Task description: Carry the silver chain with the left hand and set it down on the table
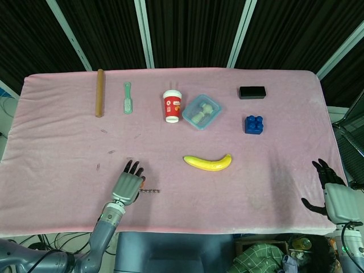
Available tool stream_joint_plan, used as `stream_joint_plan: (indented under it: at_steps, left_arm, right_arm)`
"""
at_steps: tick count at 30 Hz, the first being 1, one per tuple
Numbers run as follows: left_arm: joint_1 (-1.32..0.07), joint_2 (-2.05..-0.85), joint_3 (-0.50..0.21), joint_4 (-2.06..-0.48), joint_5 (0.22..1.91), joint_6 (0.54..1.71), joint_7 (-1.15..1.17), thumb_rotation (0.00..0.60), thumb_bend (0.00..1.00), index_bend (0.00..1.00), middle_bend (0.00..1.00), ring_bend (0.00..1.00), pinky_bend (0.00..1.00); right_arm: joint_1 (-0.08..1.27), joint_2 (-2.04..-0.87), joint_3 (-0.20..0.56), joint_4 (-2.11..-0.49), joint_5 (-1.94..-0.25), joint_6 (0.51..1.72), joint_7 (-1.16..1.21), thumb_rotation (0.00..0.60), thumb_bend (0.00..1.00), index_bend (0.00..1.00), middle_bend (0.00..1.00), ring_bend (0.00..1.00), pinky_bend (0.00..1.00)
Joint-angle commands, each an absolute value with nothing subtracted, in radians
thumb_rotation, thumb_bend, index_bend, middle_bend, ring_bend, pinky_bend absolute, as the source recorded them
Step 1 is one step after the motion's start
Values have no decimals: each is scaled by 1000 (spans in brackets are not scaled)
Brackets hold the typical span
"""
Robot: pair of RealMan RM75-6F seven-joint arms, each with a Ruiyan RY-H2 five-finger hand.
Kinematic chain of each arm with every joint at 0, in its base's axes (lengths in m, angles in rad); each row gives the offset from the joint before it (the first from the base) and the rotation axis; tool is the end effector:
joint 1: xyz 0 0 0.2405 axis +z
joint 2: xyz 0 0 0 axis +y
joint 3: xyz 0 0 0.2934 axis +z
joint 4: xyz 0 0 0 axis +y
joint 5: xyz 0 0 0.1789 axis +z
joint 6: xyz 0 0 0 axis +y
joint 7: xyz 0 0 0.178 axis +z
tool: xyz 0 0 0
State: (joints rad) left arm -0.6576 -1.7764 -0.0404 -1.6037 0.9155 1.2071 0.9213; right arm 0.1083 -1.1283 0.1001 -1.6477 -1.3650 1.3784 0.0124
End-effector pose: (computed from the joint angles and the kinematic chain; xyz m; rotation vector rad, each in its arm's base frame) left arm -0.1743 0.3136 -0.0733 -1.9322 -0.8086 -0.6091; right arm -0.3440 -0.2302 0.1965 1.2960 -1.0399 0.8778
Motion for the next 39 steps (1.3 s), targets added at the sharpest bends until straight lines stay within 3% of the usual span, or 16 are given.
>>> stream_joint_plan:
  at_steps: [1,39]
  left_arm:
    - [-660,-1781,-41,-1599,916,1204,924,600,333,532,205,0,0]
    - [-662,-1798,-58,-1568,925,1207,923,600,419,583,228,0,0]
  right_arm:
    - [108,-1128,100,-1647,-1365,1378,12,600,116,0,0,92,212]
    - [109,-1127,100,-1650,-1362,1373,21,600,117,0,0,92,212]
